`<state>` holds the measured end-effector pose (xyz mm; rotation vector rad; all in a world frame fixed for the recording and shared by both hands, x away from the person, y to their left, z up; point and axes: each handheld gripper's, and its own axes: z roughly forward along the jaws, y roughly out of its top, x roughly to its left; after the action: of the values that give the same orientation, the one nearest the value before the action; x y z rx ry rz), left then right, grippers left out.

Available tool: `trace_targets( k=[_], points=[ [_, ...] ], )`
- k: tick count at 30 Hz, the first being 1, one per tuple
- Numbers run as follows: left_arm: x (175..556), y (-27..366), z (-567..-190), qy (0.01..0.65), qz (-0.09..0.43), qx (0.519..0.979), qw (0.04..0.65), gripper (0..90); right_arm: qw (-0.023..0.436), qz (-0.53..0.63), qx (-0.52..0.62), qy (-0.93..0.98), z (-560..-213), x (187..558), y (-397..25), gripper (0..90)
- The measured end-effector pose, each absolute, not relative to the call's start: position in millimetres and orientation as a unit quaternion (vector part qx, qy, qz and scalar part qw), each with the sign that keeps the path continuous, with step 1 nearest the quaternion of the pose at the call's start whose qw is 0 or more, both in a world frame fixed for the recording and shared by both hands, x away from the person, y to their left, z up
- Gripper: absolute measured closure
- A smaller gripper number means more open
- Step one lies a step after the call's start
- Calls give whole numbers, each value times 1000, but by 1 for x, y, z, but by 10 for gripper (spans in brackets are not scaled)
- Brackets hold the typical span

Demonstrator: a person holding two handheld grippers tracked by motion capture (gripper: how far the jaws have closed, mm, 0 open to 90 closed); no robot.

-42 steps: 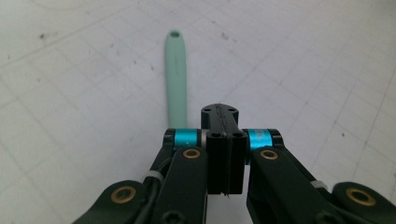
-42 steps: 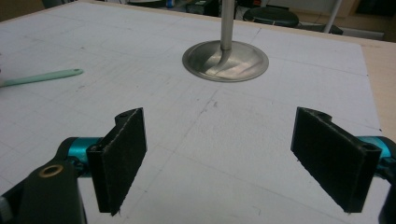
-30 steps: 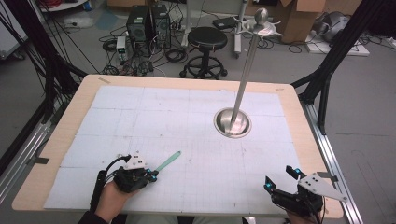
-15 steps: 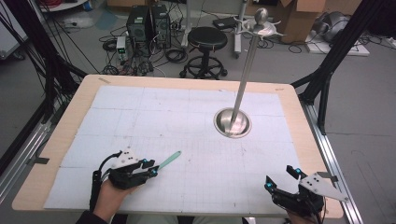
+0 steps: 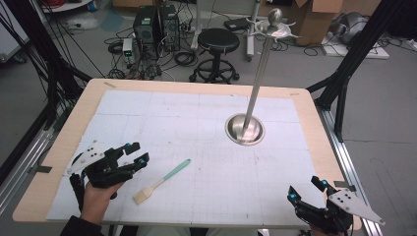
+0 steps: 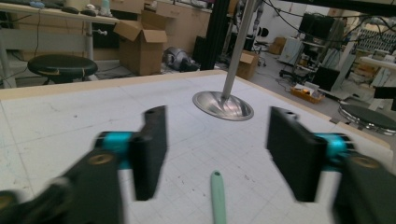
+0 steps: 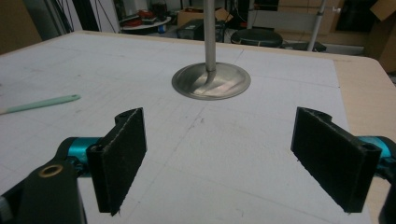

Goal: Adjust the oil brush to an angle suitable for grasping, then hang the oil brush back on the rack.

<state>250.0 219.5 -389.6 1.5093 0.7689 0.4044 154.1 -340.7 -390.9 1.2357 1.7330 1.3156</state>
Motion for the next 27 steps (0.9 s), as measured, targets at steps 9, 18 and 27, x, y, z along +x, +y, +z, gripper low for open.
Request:
trace_targets(
  k=[9,18,27],
  points=[
    [246,219,-398,340,195,661,640,162,313,499,465,661,-392,155,-340,166],
    [246,219,-397,340,195,666,635,165,310,495,468,663,-392,155,-340,166],
    [245,214,-398,334,190,670,635,170,305,492,466,669,-393,155,-339,166]
  ],
)
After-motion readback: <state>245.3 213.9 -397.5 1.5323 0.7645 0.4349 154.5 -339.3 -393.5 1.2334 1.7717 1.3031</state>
